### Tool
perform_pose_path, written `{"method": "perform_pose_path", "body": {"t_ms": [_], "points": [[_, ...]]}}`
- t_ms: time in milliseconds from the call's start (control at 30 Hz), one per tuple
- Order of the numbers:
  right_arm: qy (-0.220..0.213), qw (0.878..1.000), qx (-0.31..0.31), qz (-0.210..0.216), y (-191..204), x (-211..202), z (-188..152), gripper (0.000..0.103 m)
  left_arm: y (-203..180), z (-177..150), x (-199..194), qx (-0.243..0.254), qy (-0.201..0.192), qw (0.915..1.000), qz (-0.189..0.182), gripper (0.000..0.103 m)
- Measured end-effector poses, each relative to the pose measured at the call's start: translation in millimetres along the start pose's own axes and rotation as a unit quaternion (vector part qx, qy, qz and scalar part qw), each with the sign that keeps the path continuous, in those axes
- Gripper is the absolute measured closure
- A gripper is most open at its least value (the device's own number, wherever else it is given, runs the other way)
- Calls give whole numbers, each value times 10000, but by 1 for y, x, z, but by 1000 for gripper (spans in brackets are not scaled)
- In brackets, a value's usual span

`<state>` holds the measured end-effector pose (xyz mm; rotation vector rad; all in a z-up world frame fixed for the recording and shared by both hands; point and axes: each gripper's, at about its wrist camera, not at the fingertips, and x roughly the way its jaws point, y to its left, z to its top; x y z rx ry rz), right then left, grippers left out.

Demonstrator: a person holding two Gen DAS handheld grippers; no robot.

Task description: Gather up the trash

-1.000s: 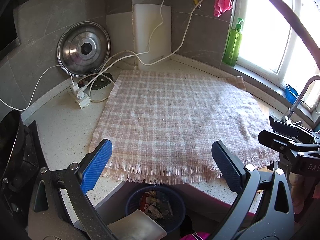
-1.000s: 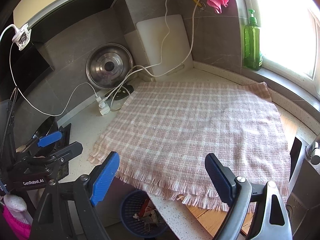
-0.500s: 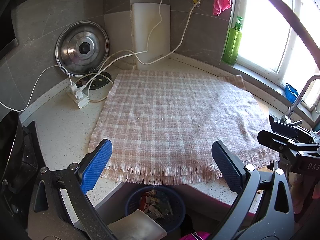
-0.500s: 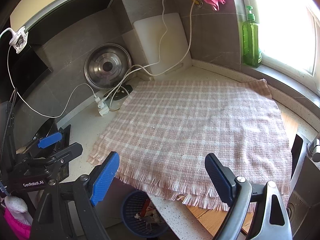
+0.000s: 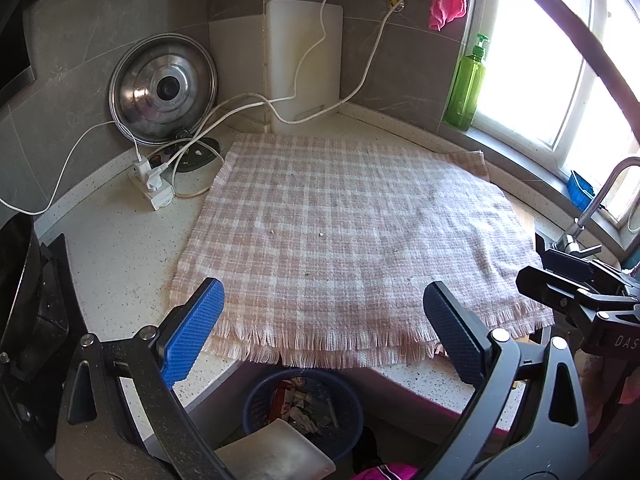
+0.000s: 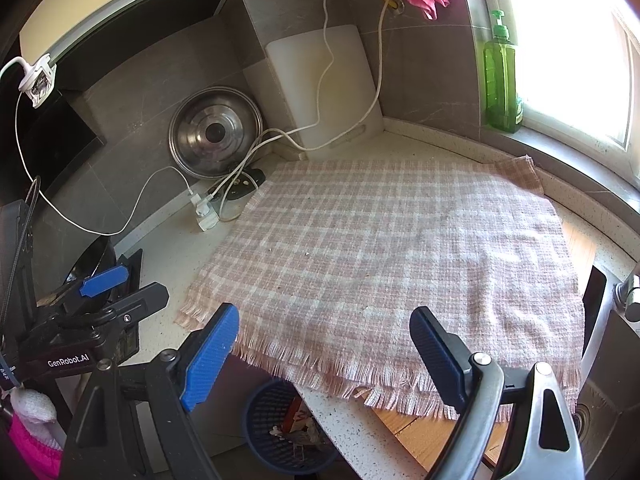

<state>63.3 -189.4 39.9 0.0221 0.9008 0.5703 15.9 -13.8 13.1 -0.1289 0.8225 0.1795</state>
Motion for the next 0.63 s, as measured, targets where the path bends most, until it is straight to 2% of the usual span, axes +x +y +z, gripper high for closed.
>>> {"method": "perform_pose_path", "body": {"t_ms": [300, 633], "points": [[-6, 9999, 94, -64, 1, -2, -5, 14, -3, 0, 3, -187, 97, 9998, -26, 2], [100, 9990, 432, -104, -4, -4, -14, 14, -3, -1, 4, -106, -11, 9999, 112, 2]]}}
